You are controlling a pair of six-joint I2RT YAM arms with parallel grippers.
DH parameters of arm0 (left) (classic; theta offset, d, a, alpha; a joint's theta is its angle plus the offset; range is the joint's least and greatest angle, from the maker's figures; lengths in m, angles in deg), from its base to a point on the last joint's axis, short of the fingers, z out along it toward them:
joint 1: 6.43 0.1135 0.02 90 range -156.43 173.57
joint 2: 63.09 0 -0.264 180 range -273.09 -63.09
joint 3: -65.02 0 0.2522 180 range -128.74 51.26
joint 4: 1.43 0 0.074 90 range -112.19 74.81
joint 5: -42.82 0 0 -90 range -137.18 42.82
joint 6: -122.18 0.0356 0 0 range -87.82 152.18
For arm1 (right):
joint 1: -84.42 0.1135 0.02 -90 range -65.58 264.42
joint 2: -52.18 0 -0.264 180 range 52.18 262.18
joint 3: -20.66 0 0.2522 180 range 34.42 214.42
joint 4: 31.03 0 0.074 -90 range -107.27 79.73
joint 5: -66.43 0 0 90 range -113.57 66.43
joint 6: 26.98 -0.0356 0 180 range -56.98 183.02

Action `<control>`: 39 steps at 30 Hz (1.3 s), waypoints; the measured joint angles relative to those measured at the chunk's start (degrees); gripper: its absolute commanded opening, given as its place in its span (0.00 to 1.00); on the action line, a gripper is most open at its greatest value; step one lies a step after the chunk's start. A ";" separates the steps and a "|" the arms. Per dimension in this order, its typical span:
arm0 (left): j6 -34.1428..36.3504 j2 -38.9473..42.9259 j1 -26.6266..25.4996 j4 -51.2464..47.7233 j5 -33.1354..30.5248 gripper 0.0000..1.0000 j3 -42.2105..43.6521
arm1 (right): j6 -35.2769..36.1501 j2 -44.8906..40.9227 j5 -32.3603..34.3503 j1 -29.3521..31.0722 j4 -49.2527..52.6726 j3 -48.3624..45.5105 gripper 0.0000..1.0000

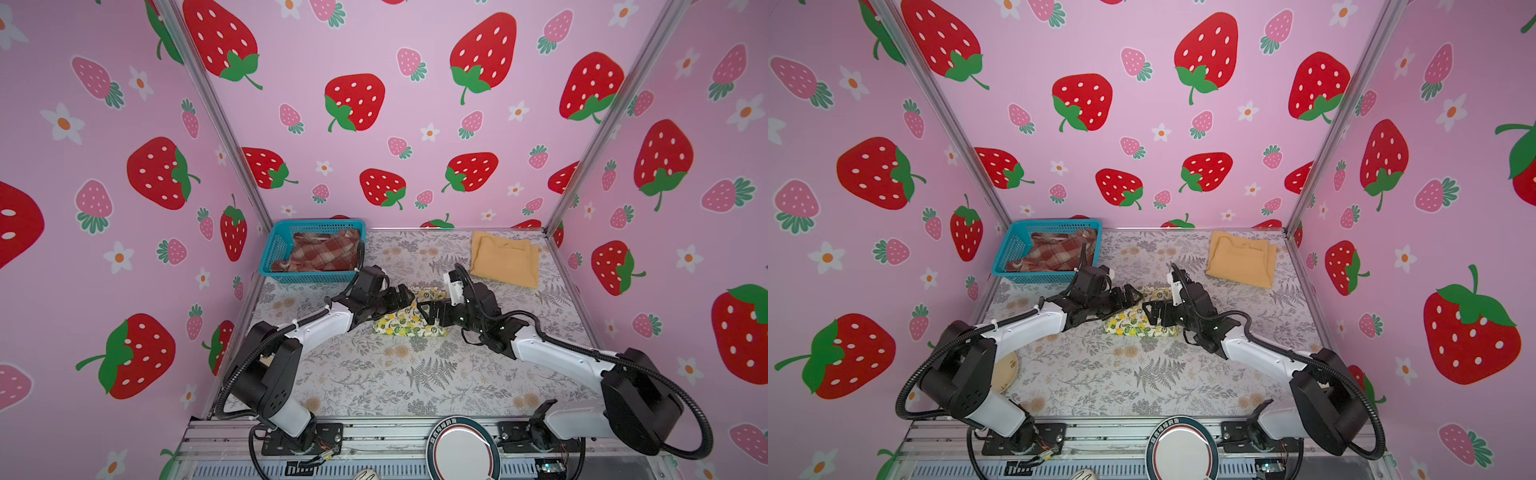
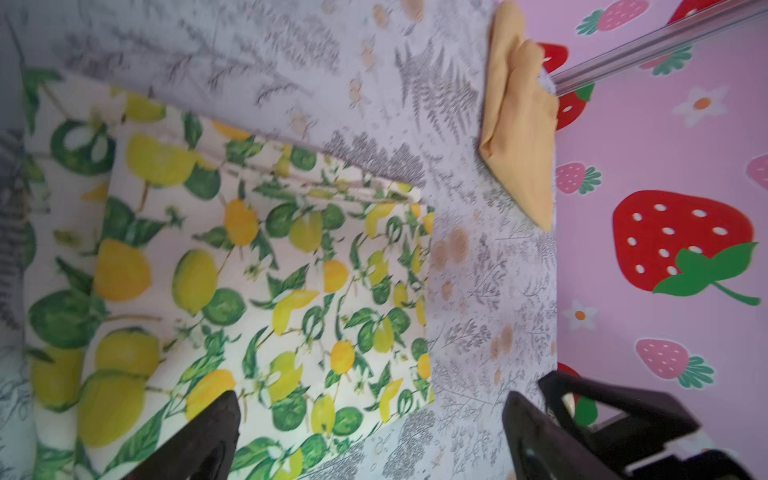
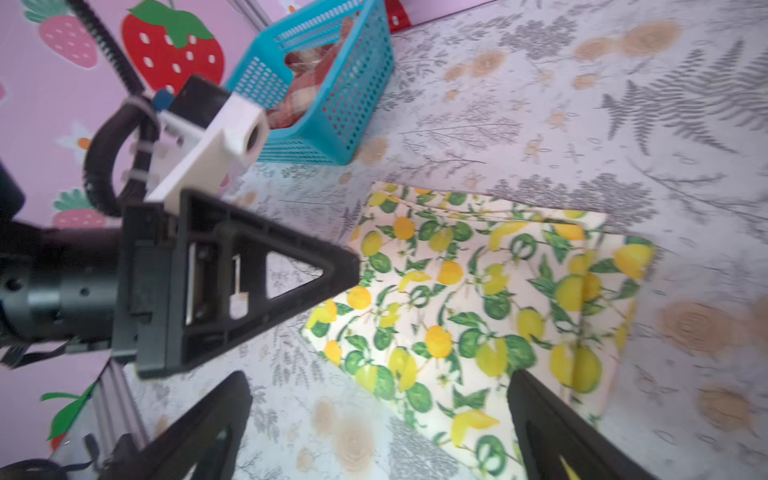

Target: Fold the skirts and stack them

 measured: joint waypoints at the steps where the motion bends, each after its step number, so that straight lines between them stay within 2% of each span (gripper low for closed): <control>1: -0.17 -0.11 0.04 0.11 0.11 1.00 1.36 | 0.72 0.11 0.55 -0.61 0.92 0.00 1.00; 11: -0.87 -3.48 1.38 7.13 1.16 0.99 6.45 | 5.84 9.99 4.13 -3.37 8.39 3.65 1.00; 20: -1.97 -4.72 1.60 13.53 2.14 0.99 7.80 | 6.91 18.58 4.00 -4.13 9.99 5.53 0.94; 23: -2.12 -4.72 1.60 13.92 2.14 0.99 7.96 | 6.80 19.74 3.93 -4.13 9.84 6.71 0.89; 30: -2.12 -4.70 1.60 13.99 2.12 0.99 8.00 | 6.12 22.45 2.38 -4.17 7.56 8.39 0.63; 35: -2.12 -4.63 1.60 14.01 2.10 0.99 8.07 | 4.79 24.04 0.63 -4.57 5.62 8.70 0.34; 36: -2.10 -4.63 1.62 14.01 2.10 0.99 8.07 | 4.76 24.20 0.35 -4.66 5.38 8.70 0.27; 37: -2.10 -4.63 1.62 14.01 2.10 0.99 8.07 | 4.50 24.41 0.07 -4.76 5.22 8.70 0.15; 38: -2.10 -4.63 1.62 14.01 2.10 0.99 8.09 | 4.48 24.59 -0.15 -4.92 5.20 8.70 0.09; 39: -2.10 -4.61 1.62 14.01 2.10 0.99 8.09 | 4.44 24.76 -0.35 -5.05 5.25 8.70 0.09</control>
